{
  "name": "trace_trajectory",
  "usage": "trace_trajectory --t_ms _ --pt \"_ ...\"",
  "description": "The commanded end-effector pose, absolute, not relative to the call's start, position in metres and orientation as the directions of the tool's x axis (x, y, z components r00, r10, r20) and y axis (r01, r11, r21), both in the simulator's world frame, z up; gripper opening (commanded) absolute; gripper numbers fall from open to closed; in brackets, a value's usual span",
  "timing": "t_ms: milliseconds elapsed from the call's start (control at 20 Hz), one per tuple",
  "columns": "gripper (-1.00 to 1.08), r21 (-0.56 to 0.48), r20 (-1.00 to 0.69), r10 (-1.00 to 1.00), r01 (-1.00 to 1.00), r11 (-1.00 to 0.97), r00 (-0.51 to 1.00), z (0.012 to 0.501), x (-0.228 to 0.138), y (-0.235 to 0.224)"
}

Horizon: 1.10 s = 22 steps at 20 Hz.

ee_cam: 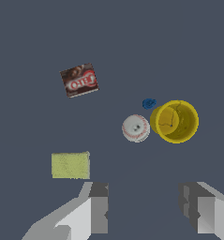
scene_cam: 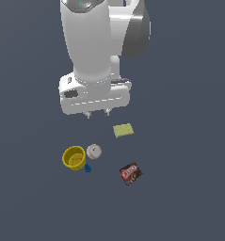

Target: Pick up a designated object from a clutter of objects.

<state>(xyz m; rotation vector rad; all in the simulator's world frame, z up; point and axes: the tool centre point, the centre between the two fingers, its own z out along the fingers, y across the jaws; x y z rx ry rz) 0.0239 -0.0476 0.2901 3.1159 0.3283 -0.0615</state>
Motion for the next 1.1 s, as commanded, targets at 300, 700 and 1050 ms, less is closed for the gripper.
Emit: trace_trajectory --t_ms 300,700,1050 --pt "0.28 -0.013 -0.043 0.383 0.383 -0.924 0.923 0.267 0.049 -0.066" --pt "0.28 -0.032 -0.040 0.536 0.535 -0.844 0.843 0.242 0.071 -0.085" --pt "0.28 -0.047 -0.032 0.657 0.655 -0.754 0.754 0.218 0.087 -0.102"
